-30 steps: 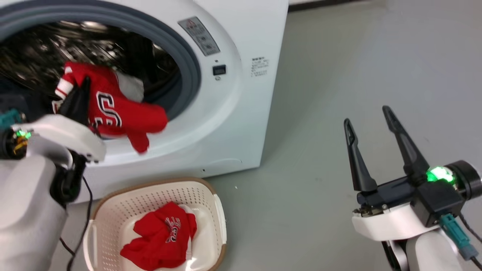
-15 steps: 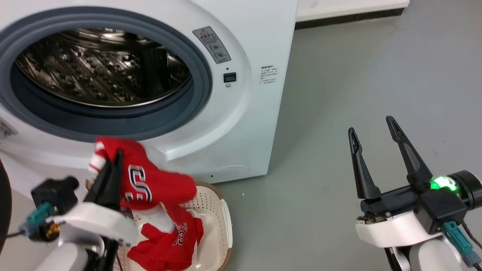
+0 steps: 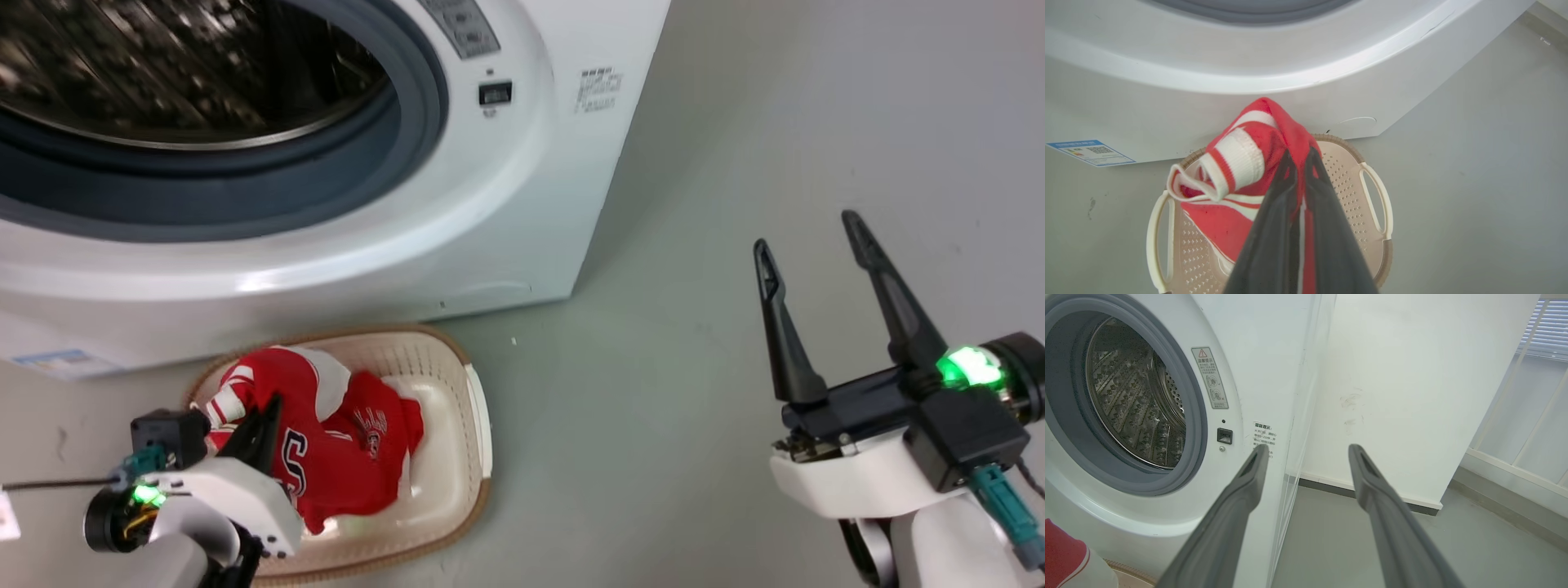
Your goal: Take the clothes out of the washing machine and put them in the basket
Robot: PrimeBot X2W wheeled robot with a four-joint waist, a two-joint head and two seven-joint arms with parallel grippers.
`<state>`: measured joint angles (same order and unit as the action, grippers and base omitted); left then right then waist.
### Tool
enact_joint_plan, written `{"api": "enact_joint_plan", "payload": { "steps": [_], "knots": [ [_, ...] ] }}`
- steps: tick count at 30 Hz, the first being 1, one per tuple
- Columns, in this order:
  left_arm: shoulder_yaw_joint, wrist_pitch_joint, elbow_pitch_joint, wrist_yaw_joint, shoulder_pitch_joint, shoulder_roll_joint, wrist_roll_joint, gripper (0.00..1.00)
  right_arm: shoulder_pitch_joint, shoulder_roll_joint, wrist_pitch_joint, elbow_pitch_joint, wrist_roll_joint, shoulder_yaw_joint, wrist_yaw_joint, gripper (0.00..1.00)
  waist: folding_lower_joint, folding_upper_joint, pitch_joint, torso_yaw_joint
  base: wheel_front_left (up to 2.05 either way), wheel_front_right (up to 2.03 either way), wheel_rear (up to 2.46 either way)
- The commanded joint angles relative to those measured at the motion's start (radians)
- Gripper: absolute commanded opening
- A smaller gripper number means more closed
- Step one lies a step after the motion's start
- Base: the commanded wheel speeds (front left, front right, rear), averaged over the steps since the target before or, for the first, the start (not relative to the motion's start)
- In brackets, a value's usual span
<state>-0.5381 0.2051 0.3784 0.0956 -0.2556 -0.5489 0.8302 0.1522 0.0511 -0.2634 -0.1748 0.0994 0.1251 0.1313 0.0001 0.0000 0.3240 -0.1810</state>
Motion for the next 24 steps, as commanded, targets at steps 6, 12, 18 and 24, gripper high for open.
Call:
{"api": "enact_joint_plan", "payload": {
  "steps": [6,12,18,24],
  "knots": [
    [-0.044,0.009,0.33,-0.107,-0.211,0.061,-0.041,0.0,0.034,-0.002,-0.002,-0.038,-0.01,-0.001,-0.001,1.0,-0.0001,0.0,0.214,-0.044,0.0,0.0,0.0],
    [-0.056,0.031,0.536,-0.16,-0.346,0.09,-0.066,0.0,0.057,-0.002,-0.002,-0.068,-0.017,-0.009,-0.001,1.0,-0.0001,0.0,0.32,-0.061,0.0,0.0,0.0],
    [-0.053,0.055,0.67,-0.178,-0.442,0.111,-0.09,0.0,0.08,-0.002,-0.002,-0.083,-0.026,-0.015,-0.001,1.0,-0.0001,0.0,0.392,-0.068,0.0,0.0,0.0],
    [-0.032,0.061,0.726,-0.179,-0.493,0.133,-0.117,0.0,0.079,-0.002,-0.002,-0.087,-0.016,-0.021,-0.001,1.0,-0.0001,0.0,0.429,-0.062,0.0,0.0,0.0]
  ]
}}
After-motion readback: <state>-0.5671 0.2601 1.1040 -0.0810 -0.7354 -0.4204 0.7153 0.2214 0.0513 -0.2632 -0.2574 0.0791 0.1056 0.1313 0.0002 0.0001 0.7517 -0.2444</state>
